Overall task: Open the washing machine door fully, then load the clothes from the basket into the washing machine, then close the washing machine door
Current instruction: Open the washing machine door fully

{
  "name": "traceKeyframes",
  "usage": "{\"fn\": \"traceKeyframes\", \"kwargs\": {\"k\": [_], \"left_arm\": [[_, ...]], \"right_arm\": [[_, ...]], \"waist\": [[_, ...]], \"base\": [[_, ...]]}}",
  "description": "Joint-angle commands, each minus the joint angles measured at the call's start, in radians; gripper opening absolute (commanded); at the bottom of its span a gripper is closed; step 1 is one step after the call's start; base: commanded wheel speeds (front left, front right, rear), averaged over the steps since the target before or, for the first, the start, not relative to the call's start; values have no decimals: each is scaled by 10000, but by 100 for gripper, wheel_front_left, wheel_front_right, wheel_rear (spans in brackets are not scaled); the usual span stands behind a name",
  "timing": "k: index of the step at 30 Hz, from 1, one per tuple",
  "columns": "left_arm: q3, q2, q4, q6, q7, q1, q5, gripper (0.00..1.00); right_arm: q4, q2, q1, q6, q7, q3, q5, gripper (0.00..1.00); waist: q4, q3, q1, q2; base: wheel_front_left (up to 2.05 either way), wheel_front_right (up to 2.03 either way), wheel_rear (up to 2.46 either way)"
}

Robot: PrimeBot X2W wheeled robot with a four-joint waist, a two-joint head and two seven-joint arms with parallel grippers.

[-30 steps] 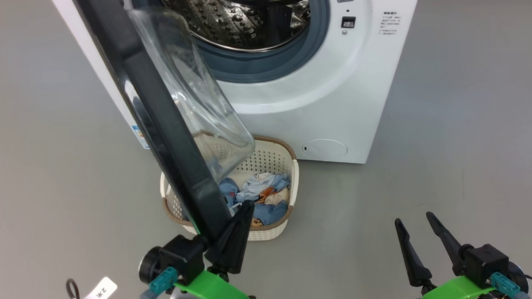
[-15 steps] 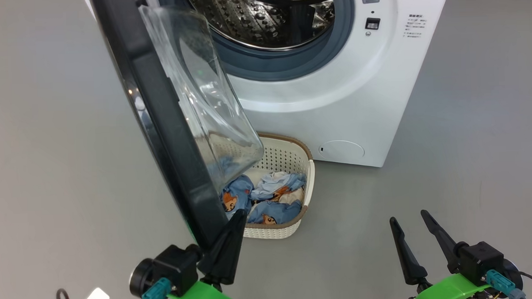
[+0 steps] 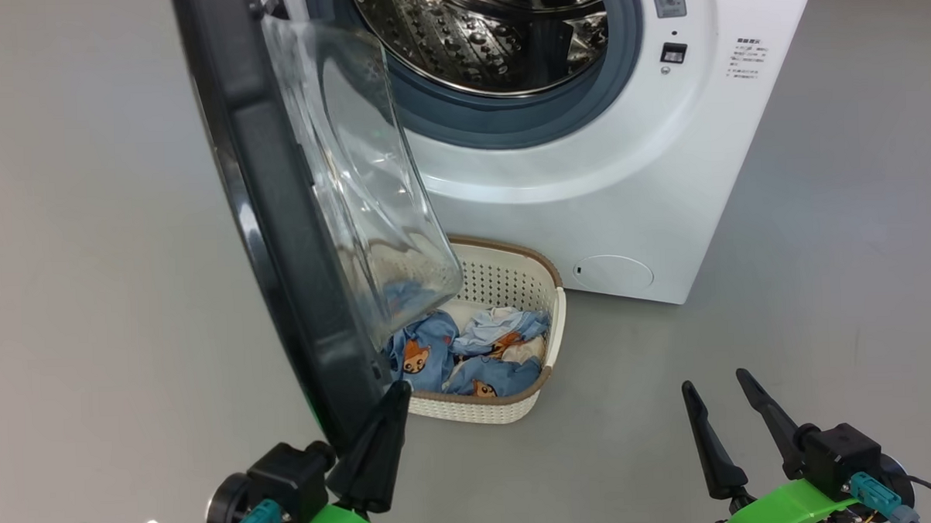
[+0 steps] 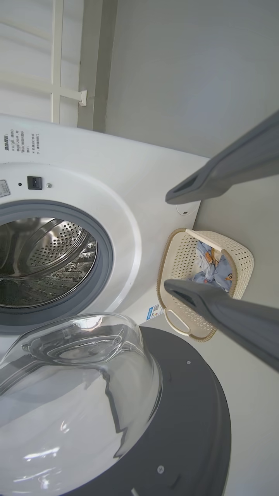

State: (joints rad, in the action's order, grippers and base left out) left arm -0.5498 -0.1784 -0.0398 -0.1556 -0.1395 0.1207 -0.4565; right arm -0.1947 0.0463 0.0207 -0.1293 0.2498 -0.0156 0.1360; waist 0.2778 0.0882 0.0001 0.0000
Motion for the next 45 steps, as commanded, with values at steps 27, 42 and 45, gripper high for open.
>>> {"fn": "traceKeyframes", "kwargs": {"k": [27,42,45], "left_arm": [[2979,-1366,759,-962,-745,-98,-978,0],[4462,-1495,2750,-659,-1129,758,-1809,0],[4841,-1462,3258,-435,-1171,1040,-2073,0]], "right_arm": [[190,39,256,-14,120,-240,-43,100],[207,383,697,-14,116,-394,-209,100],[211,486,786,-14,58,-466,-241,100]], "waist": [[1040,284,0,0],[1034,837,0,0],[1034,945,0,0]], "base": [[0,0,0],[0,0,0],[0,0,0]]}}
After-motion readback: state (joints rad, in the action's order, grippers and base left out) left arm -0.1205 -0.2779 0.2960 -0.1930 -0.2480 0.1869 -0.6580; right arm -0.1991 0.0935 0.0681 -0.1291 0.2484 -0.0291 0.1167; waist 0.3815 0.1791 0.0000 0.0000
